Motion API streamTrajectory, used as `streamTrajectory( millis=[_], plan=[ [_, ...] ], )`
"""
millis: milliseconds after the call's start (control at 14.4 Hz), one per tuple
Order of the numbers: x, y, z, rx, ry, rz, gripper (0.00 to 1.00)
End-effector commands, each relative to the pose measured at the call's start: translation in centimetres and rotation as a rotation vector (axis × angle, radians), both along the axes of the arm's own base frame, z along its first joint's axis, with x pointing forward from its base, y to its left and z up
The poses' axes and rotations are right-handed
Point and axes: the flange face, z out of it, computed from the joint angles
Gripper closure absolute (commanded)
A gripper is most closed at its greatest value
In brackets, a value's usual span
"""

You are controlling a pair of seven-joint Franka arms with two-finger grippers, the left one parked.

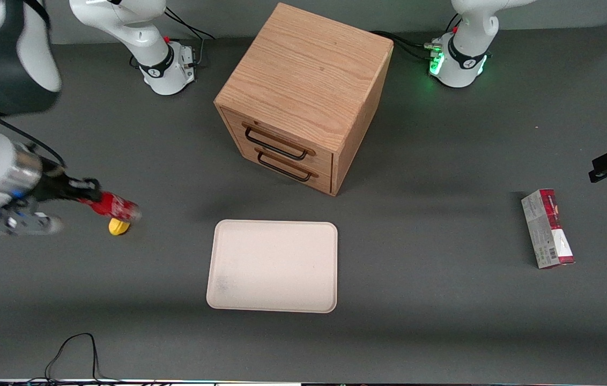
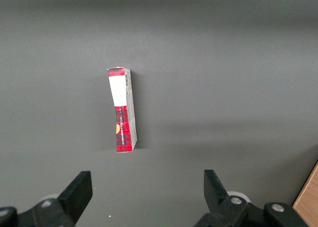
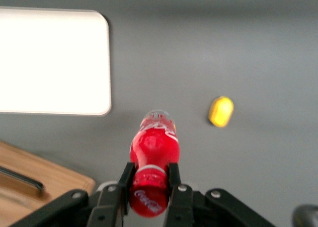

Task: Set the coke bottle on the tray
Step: 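Carry the bottle over the white tray and lower it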

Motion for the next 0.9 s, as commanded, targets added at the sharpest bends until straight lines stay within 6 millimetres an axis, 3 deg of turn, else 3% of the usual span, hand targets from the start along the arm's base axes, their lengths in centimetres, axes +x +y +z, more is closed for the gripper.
streamTrajectory(
  millis=[0,139,208,277,832],
  plan=[
    [6.0,5.4,-5.5,0.028,-0.007,-0.075,1.0],
    [7.8,7.5,-7.7,0.073,-0.089,-0.12,1.0],
    [8.6,8.8,-10.6,0.075,-0.096,-0.126,1.0],
    [9.1,9.5,-12.2,0.08,-0.105,-0.139,1.0],
    [10.3,12.3,-18.1,0.086,-0.156,-0.179,1.0]
  ],
)
